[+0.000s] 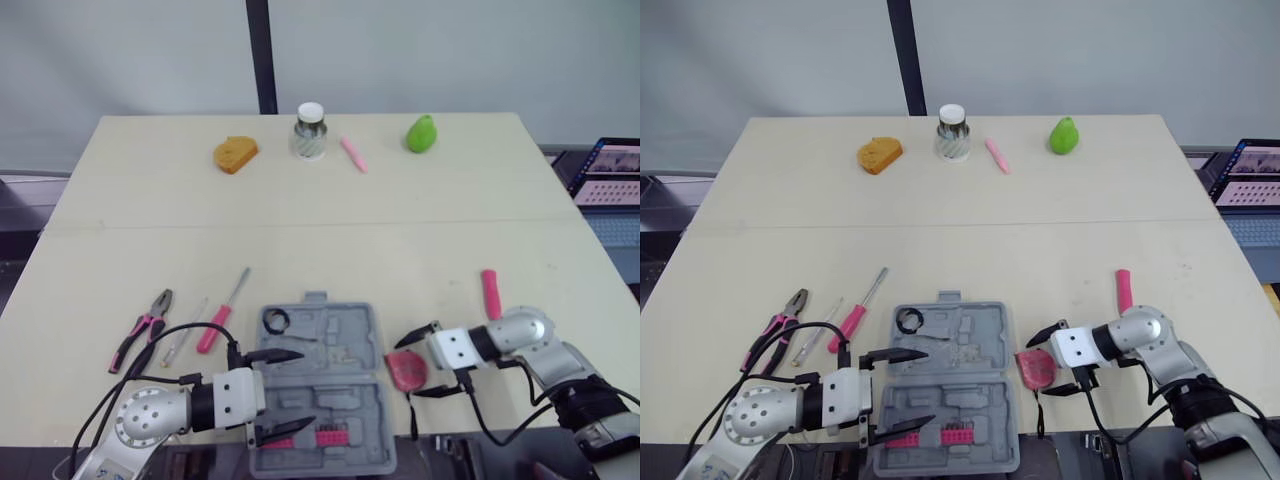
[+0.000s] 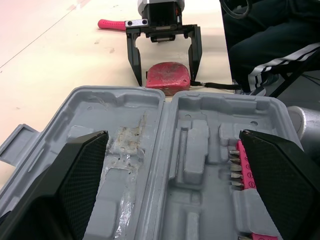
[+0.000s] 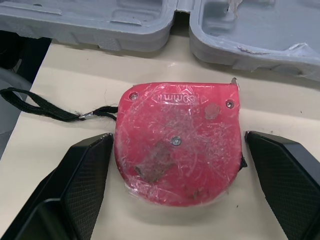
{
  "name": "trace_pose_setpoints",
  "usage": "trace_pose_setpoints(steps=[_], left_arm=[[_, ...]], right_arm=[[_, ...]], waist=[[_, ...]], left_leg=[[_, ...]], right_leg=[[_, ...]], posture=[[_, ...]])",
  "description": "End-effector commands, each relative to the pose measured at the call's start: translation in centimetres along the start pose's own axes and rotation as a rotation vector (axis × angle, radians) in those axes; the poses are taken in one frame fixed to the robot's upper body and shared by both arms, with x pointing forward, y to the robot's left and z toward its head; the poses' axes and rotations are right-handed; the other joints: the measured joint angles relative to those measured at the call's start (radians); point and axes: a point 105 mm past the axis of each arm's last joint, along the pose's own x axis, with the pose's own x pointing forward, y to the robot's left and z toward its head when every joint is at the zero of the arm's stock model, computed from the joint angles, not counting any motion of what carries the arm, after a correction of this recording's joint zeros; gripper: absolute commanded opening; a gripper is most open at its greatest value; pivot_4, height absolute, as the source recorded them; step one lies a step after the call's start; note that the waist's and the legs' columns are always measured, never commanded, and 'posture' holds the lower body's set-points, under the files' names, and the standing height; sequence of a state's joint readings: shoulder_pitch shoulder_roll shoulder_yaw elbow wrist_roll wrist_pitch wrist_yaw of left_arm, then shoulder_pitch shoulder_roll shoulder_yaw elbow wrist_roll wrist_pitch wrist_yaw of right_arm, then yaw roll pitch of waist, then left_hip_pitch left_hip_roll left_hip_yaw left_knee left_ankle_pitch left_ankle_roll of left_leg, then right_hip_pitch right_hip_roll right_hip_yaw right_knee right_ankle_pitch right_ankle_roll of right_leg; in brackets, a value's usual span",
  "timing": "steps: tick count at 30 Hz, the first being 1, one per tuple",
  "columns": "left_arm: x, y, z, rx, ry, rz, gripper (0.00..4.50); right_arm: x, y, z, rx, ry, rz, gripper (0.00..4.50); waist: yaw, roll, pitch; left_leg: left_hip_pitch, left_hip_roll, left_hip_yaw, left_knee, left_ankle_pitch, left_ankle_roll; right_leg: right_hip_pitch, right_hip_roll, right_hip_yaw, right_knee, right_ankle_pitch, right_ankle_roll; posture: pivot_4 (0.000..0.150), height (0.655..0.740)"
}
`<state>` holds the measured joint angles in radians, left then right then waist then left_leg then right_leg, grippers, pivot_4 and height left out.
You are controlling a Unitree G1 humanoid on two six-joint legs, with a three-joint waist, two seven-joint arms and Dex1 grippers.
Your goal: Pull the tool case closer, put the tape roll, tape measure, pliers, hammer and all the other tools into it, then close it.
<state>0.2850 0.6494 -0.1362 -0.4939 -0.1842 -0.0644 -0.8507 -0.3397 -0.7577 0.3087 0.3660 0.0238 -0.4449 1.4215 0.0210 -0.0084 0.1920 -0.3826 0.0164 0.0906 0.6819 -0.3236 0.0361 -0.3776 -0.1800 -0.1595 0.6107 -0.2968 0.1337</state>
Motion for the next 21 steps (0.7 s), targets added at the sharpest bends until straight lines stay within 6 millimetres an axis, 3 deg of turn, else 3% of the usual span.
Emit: trace_pose_setpoints(steps=[1, 8, 13, 21], left_arm=[[0.02, -0.09, 0.32, 0.018, -0.004, -0.003, 4.50], [0.14, -0.27, 0.05, 0.014, -0.003, -0.001, 4.50], [0.17, -0.37, -0.21, 0.010, -0.003, 0.001, 4.50], [0.14, -0.39, -0.47, -0.003, -0.003, 0.014, 4.50]], right_arm=[[0.25, -0.05, 0.05, -0.014, -0.002, 0.008, 4.45], [0.33, -0.07, -0.05, -0.006, -0.004, 0.011, 4.45], [0.27, -0.07, -0.01, 0.005, -0.010, 0.009, 2.91], [-0.40, -0.46, 0.89, 0.041, -0.049, -0.008, 2.91]], waist=[[0.000, 0.000, 0.000], [-0.001, 0.000, 0.000], [-0.001, 0.000, 0.000], [-0.001, 0.000, 0.000]], left_leg=[[0.000, 0.000, 0.000, 0.000, 0.000, 0.000], [0.001, 0.000, 0.000, 0.000, 0.000, 0.000], [0.001, 0.000, 0.000, 0.000, 0.000, 0.000], [0.002, 0.001, 0.000, 0.000, -0.001, -0.001]], right_leg=[[0.000, 0.000, 0.000, 0.000, 0.000, 0.000], [0.001, 0.000, 0.000, 0.000, 0.000, 0.000], [0.001, 0.000, 0.000, 0.000, 0.000, 0.000], [0.001, 0.000, 0.000, 0.000, 0.000, 0.000]], posture=[[0.150, 0.7400], [0.150, 0.7400], [0.150, 0.7400], [0.150, 0.7400]])
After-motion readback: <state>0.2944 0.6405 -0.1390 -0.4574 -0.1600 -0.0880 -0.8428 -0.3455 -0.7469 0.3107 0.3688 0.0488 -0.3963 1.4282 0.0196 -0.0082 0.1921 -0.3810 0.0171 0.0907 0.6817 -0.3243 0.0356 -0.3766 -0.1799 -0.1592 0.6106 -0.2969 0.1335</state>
